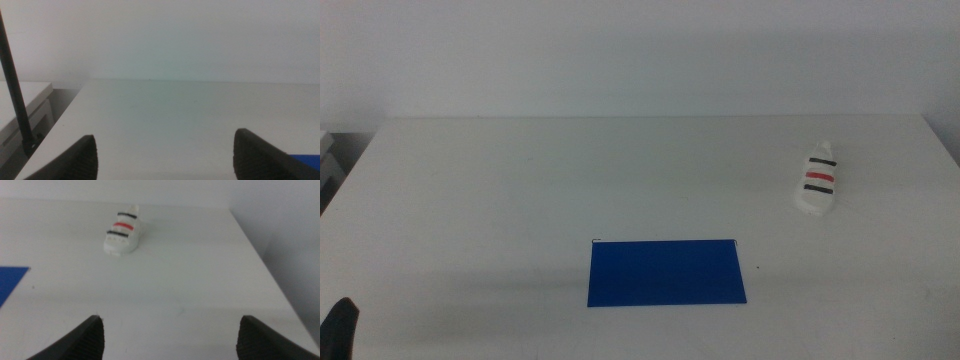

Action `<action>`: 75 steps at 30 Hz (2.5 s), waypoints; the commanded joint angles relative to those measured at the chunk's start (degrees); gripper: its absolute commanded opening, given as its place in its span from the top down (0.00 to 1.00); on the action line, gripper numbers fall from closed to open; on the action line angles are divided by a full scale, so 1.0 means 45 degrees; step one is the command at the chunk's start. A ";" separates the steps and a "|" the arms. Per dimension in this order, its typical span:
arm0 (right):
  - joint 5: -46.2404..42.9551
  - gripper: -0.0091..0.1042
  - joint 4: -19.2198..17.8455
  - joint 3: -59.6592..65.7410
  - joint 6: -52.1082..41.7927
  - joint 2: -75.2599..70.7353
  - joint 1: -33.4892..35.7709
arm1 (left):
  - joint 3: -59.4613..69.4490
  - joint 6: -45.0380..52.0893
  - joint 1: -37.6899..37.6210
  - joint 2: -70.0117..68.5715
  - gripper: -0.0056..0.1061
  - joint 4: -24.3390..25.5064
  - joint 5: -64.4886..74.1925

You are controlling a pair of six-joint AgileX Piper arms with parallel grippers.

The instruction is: Use one arm to grab the shoe from the table and place it on the mat.

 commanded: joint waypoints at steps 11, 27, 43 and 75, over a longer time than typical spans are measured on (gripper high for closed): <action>0.1302 0.11 0.0394 -0.5492 -0.0126 0.3902 -0.0009 | 0.0111 -0.0080 -0.0042 -0.0181 0.12 0.0001 -0.0965; 0.5555 0.11 0.1539 -1.4965 0.0232 1.3932 0.0006 | 0.0111 -0.0080 -0.0042 -0.0181 0.12 0.0001 -0.0965; 1.1565 0.11 0.1587 -2.4260 0.1837 2.3510 0.0904 | 0.0111 -0.0080 -0.0042 -0.0181 0.12 0.0001 -0.0965; 1.1798 0.12 0.1149 -2.8521 0.4530 2.9869 0.1206 | 0.0111 -0.0068 -0.0042 -0.0184 0.12 0.0001 -0.0965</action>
